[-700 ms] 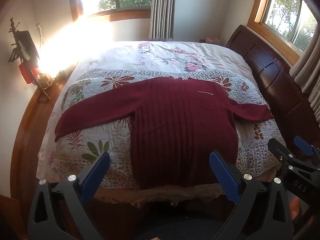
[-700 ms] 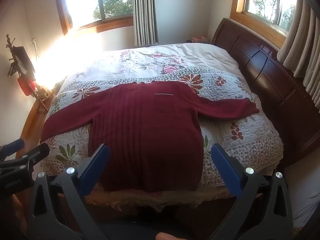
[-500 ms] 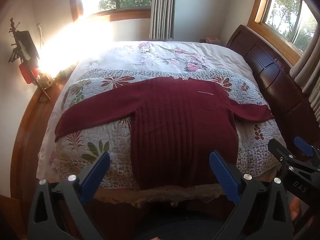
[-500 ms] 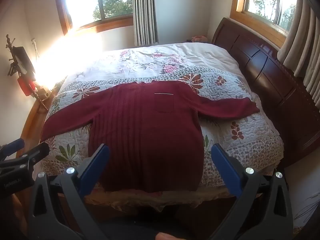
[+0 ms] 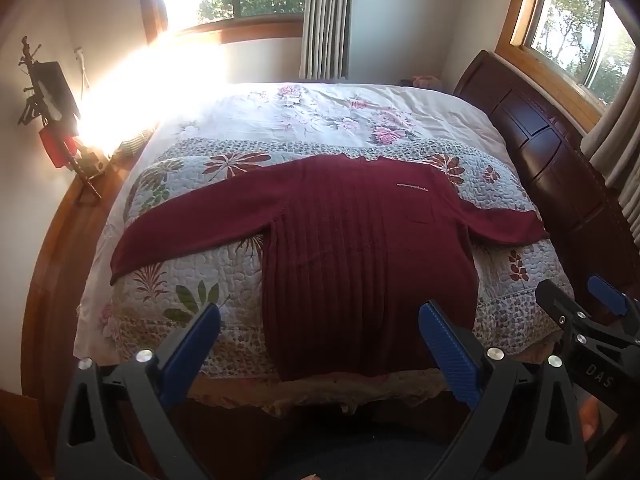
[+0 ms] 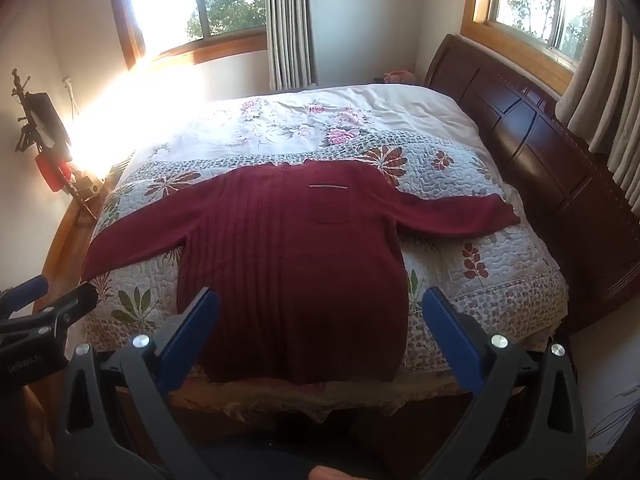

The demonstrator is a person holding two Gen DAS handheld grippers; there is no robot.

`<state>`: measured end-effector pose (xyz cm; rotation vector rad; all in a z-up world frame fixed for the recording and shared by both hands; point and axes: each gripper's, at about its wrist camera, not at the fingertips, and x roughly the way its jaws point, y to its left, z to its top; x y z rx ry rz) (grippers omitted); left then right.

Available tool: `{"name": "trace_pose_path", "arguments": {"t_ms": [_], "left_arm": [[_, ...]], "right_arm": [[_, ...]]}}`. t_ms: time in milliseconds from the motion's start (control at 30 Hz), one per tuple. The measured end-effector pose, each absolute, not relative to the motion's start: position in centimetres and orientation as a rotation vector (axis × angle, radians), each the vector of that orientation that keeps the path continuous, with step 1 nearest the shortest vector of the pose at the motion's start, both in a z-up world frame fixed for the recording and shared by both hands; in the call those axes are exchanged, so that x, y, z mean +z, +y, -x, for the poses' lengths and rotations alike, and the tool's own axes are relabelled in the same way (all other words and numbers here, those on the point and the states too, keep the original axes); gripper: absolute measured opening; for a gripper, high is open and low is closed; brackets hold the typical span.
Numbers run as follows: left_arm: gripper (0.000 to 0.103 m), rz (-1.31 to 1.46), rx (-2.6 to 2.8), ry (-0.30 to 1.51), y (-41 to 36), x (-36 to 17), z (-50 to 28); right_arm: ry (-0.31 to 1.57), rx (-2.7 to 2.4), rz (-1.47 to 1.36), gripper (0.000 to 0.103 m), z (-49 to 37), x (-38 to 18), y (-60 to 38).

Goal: Fold small clothes

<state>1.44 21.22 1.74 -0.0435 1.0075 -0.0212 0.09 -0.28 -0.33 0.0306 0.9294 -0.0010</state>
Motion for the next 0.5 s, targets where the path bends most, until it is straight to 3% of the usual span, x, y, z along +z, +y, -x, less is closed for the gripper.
{"name": "trace_pose_path", "arguments": {"t_ms": [500], "left_arm": [[0.099, 0.041, -0.005, 0.996, 21.1, 1.78, -1.18]], "right_arm": [[0.928, 0.0, -0.029, 0.1, -0.08, -0.27, -0.04]]}}
